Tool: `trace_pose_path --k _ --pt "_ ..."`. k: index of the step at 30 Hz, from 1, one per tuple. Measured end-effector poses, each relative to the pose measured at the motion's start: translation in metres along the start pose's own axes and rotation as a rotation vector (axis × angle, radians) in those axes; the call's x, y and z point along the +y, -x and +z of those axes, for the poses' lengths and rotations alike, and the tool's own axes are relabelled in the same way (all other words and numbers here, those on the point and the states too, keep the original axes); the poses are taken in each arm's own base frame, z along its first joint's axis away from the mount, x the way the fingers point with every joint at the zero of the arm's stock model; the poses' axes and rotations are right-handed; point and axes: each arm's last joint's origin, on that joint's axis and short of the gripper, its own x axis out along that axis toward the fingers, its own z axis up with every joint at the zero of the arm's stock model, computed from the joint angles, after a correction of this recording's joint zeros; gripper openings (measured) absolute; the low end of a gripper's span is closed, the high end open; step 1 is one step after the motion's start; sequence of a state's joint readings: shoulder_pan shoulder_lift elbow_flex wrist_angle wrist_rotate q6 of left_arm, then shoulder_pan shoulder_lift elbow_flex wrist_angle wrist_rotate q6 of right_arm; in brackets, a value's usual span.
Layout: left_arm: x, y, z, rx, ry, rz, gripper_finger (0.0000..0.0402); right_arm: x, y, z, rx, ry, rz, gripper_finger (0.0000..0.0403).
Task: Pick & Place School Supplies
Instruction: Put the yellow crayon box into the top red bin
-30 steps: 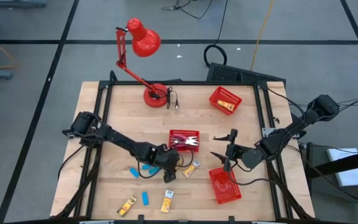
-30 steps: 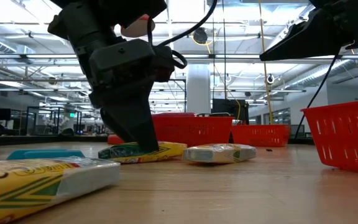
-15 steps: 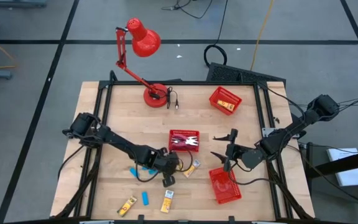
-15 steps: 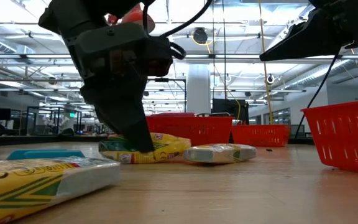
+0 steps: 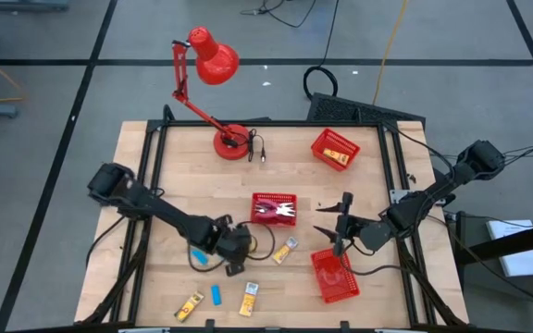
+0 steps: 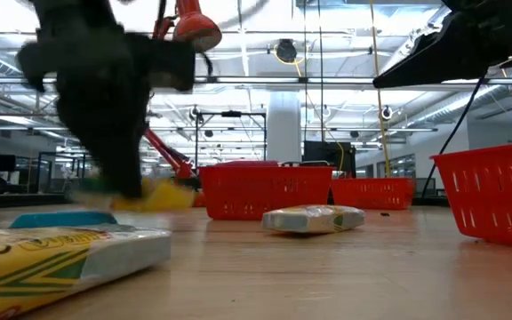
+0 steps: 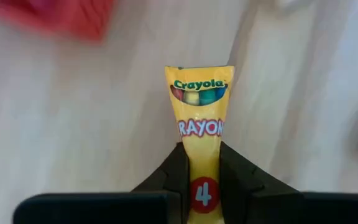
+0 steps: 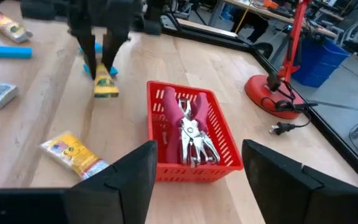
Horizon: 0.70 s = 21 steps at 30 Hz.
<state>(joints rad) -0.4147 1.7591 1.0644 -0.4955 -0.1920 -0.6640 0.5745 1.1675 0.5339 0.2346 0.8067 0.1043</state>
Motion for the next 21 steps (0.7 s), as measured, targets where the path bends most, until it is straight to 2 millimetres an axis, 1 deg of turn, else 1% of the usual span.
trace_pose_path --k 2,4,7,10,18,21 --pt "0.002 0.013 0.003 -0.049 0.004 0.026 0.0049 -0.002 -0.001 0.0 0.003 -0.013 -0.009 0.0239" --pt "0.005 0.021 0.005 -0.076 -0.002 0.048 0.0049 -0.005 -0.004 0.0 0.006 -0.038 -0.025 0.025" --pt "0.01 0.023 0.009 -0.097 -0.024 0.059 0.0049 -0.01 -0.009 0.0 0.015 -0.066 -0.047 0.0266" --pt "0.019 0.023 0.017 -0.124 -0.046 0.095 0.0049 -0.016 -0.015 0.001 0.021 -0.094 -0.016 0.0277" --pt "0.049 0.019 0.048 -0.22 -0.129 0.132 0.0049 -0.027 -0.036 0.01 -0.066 -0.1 0.119 0.0275" --pt "0.063 0.019 0.059 -0.229 -0.146 0.146 0.0049 -0.033 -0.05 0.006 -0.052 -0.115 0.135 0.0276"
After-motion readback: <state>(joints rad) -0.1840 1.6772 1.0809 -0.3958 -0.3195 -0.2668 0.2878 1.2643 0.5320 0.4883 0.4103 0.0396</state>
